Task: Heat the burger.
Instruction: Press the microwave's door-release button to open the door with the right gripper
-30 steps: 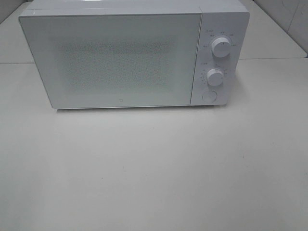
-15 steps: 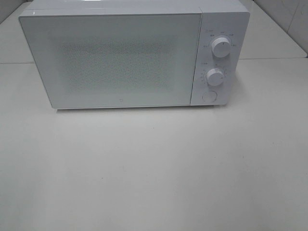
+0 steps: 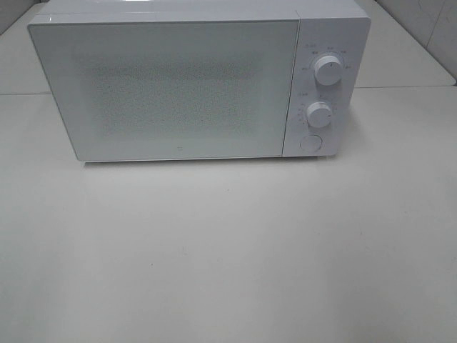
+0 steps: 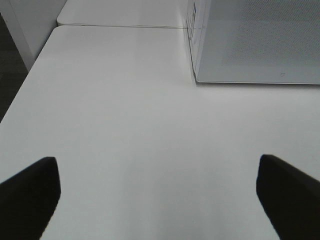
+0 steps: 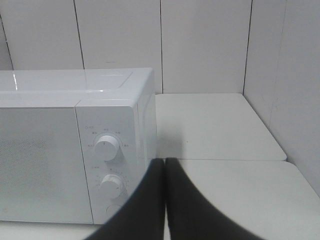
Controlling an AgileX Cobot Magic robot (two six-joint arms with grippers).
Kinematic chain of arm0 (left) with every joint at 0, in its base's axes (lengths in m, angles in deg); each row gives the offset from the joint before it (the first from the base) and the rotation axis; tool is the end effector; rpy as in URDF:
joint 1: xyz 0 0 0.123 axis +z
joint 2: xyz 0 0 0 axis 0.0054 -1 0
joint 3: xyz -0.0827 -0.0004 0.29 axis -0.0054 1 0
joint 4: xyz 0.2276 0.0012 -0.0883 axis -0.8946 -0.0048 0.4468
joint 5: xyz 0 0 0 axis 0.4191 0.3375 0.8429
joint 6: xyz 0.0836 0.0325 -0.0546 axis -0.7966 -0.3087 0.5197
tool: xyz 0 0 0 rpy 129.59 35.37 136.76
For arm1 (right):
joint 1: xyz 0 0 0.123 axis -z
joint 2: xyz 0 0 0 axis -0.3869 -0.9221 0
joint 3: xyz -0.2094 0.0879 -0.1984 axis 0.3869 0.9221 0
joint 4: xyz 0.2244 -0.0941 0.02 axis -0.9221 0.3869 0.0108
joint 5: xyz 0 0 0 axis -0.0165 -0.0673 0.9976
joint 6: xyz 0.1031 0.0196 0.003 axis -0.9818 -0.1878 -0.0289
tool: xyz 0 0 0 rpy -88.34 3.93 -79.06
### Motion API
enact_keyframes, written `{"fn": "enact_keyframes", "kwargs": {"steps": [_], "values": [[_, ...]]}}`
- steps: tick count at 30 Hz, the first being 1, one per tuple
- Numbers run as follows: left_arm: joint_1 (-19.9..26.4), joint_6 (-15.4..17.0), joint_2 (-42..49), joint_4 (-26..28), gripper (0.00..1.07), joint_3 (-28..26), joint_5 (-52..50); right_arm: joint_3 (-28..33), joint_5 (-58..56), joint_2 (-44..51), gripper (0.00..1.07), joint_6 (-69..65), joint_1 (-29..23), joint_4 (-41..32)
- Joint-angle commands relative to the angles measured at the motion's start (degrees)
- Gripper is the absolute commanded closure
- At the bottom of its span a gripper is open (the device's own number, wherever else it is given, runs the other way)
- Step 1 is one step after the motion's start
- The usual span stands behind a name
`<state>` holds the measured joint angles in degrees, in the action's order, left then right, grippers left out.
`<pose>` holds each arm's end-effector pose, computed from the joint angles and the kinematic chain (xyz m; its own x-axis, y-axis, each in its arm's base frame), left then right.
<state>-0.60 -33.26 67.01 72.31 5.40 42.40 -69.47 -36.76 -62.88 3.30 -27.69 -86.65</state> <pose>-0.0192 -0.0029 0.2720 -0.4414 -0.0136 -0.8972 0.0241 0.9993 -0.0270 0.0639 0.0057 0.2876 0.0535 -0.0375 -0.9979 -0.0843 0.9956 -0.0420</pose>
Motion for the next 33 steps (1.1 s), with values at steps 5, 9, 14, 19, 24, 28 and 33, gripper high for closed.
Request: {"fn": "enact_keyframes", "kwargs": {"steps": [5,9,14,19,24,28,33], "values": [[0.11,0.0,0.86,0.11,0.06,0.17,0.17,3.78,15.64,-9.17,1.07,-3.44,0.17,-0.17],[0.11,0.0,0.86,0.11,0.06,0.17,0.17,6.53,27.56,-18.68,1.07,-4.76,0.17,-0.17],[0.11,0.0,0.86,0.11,0.06,0.17,0.17,8.48,39.08,-29.11,1.07,-6.19,0.17,-0.17],[0.11,0.0,0.86,0.11,0.06,0.17,0.17,8.94,49.79,-39.19,1.07,-12.55,0.17,-0.17],[0.11,0.0,0.86,0.11,0.06,0.17,0.17,8.94,58.21,-51.68,1.07,-35.7,0.17,2.01],[0.11,0.0,0.86,0.11,0.06,0.17,0.17,8.94,62.11,-57.12,1.07,-45.61,0.17,4.93],[0.11,0.0,0.86,0.11,0.06,0.17,0.17,8.94,68.3,-64.86,1.06,-55.69,0.17,7.16]]}}
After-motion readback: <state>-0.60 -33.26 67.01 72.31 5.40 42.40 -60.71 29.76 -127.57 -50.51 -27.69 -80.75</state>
